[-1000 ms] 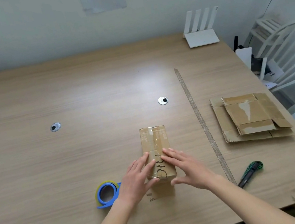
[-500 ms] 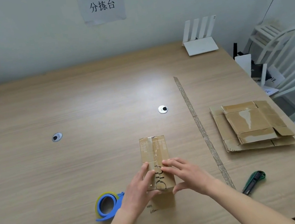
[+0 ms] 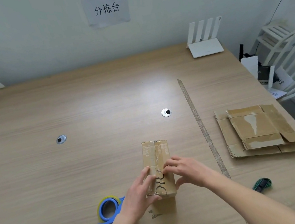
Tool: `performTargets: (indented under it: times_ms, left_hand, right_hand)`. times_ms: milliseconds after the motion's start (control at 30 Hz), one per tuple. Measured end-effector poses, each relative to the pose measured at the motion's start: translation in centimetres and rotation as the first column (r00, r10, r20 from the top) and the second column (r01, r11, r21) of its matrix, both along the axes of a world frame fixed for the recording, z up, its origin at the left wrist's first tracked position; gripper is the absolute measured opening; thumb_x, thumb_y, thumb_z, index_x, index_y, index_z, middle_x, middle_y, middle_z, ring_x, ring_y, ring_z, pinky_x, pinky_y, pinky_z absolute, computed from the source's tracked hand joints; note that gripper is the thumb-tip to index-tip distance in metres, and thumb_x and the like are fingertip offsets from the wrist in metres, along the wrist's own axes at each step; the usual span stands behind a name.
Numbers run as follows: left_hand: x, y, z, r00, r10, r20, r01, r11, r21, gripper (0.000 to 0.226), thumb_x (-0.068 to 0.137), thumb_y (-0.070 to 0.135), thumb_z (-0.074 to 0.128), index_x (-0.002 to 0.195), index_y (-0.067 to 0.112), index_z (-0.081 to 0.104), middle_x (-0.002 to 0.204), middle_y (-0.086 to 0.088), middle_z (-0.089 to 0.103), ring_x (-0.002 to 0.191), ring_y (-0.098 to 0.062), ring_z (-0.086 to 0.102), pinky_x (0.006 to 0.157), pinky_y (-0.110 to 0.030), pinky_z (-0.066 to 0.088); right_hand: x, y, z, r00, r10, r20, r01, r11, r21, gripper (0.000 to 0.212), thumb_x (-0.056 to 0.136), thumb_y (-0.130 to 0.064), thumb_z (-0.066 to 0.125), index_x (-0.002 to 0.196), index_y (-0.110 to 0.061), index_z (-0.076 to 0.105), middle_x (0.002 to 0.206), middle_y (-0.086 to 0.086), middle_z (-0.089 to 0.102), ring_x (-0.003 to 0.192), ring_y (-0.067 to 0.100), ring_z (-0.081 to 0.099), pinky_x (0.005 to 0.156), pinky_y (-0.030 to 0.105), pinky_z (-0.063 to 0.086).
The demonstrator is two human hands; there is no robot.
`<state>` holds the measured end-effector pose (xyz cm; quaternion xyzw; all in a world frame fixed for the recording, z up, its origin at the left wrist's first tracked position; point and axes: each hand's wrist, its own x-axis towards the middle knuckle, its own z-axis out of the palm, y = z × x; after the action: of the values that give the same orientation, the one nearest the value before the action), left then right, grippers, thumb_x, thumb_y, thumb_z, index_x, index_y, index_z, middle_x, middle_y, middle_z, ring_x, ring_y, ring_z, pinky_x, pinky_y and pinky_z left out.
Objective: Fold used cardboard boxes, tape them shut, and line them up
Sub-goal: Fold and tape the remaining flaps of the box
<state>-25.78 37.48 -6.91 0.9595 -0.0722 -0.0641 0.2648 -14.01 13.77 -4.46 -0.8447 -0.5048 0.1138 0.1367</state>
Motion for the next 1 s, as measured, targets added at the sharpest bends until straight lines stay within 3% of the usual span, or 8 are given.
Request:
performTargets:
  times_ms: [167, 267, 400, 500, 700, 800, 900, 1000]
  left_hand:
    - [-0.1, -0.5, 0.0, 1.0, 0.02, 0.019, -0.019, 0.999, -0.042, 0.071, 0.075, 0.056, 0.076, 0.137, 0.037, 0.045, 0.16, 0.017, 0.019, 0.129, -0.006, 0.047, 0.091, -0.02, 0.045]
    - [0.5, -1.8, 0.3, 0.998, 0.05, -0.023, -0.052, 0.994, -0.1, 0.074, 0.076, 0.051, 0.08, 0.141, 0.032, 0.05, 0.159, 0.015, 0.019, 0.12, -0.006, 0.052, 0.094, -0.022, 0.047]
    - [1.7, -4.2, 1.1, 0.991, 0.042, -0.125, -0.073, 0.965, -0.253, 0.081, 0.071, 0.039, 0.087, 0.143, 0.028, 0.05, 0.155, 0.022, 0.017, 0.115, -0.003, 0.054, 0.097, -0.02, 0.048]
    - [2.6, -3.9, 1.4, 0.992, 0.017, -0.125, -0.057, 0.946, -0.318, 0.078, 0.075, 0.031, 0.085, 0.144, 0.03, 0.049, 0.148, 0.032, 0.025, 0.112, -0.004, 0.058, 0.093, -0.013, 0.048]
    - [5.7, -0.3, 1.7, 0.998, 0.032, 0.061, -0.038, 0.994, 0.1, 0.083, 0.078, 0.042, 0.078, 0.15, 0.041, 0.036, 0.156, 0.015, 0.034, 0.135, -0.015, 0.047, 0.101, -0.034, 0.049]
    - [7.9, 0.4, 2.9, 0.99, -0.126, 0.064, 0.108, 0.967, 0.23, 0.104, 0.068, 0.049, 0.082, 0.155, 0.041, 0.025, 0.165, 0.006, 0.016, 0.15, -0.017, 0.021, 0.121, -0.038, 0.023]
    - [9.7, 0.9, 4.3, 0.963, -0.263, -0.063, 0.268, 0.897, 0.351, 0.107, 0.072, 0.055, 0.076, 0.157, 0.045, 0.012, 0.164, 0.008, -0.013, 0.15, -0.012, -0.011, 0.122, -0.034, -0.006]
    - [10.4, 0.7, 4.4, 0.939, -0.3, -0.169, 0.344, 0.849, 0.4, 0.1, 0.077, 0.054, 0.074, 0.156, 0.046, 0.013, 0.167, 0.004, -0.005, 0.154, -0.015, -0.005, 0.121, -0.032, -0.009]
  right_hand:
    - [-1.2, -1.2, -0.5, 0.897, -0.36, -0.257, 0.406, 0.901, 0.155, 0.038, 0.095, -0.015, 0.061, 0.129, -0.03, 0.06, 0.141, -0.015, 0.049, 0.129, 0.009, 0.051, 0.099, 0.033, 0.05]
    - [-3.1, 0.2, 0.0, 0.703, -0.587, -0.401, 0.677, 0.725, 0.127, 0.041, 0.099, -0.042, 0.053, 0.139, -0.032, 0.052, 0.138, -0.018, 0.047, 0.126, 0.002, 0.05, 0.106, 0.032, 0.046]
    - [-3.3, 1.5, 0.8, 0.555, -0.683, -0.475, 0.748, 0.659, -0.075, 0.081, 0.086, -0.071, 0.055, 0.155, -0.043, 0.025, 0.155, -0.005, 0.03, 0.141, 0.017, 0.041, 0.109, 0.037, 0.042]
    - [-2.0, 0.6, 1.7, 0.591, -0.71, -0.383, 0.687, 0.692, -0.224, 0.102, 0.072, -0.082, 0.057, 0.157, -0.049, 0.011, 0.166, -0.004, 0.014, 0.149, 0.021, 0.029, 0.11, 0.043, 0.039]
    - [-1.6, 0.8, 2.8, 0.774, -0.599, -0.205, 0.53, 0.79, -0.309, 0.12, 0.065, -0.074, 0.067, 0.159, -0.037, 0.002, 0.164, 0.007, 0.01, 0.146, 0.028, 0.031, 0.11, 0.039, 0.039]
    - [0.0, 0.6, 3.4, 0.865, -0.435, -0.249, 0.329, 0.868, -0.373, 0.117, 0.073, -0.06, 0.076, 0.159, -0.042, -0.001, 0.169, 0.0, -0.002, 0.152, 0.025, 0.021, 0.118, 0.039, 0.028]
    - [2.3, 0.1, 4.3, 0.93, -0.259, -0.261, 0.123, 0.888, -0.442, 0.116, 0.08, -0.036, 0.082, 0.159, -0.044, -0.002, 0.169, -0.007, -0.013, 0.155, 0.019, 0.011, 0.123, 0.04, 0.02]
    - [4.2, -0.4, 5.3, 0.963, -0.148, -0.225, 0.029, 0.888, -0.46, 0.108, 0.085, -0.016, 0.075, 0.16, -0.042, 0.003, 0.169, -0.008, -0.01, 0.155, 0.018, 0.007, 0.125, 0.038, 0.013]
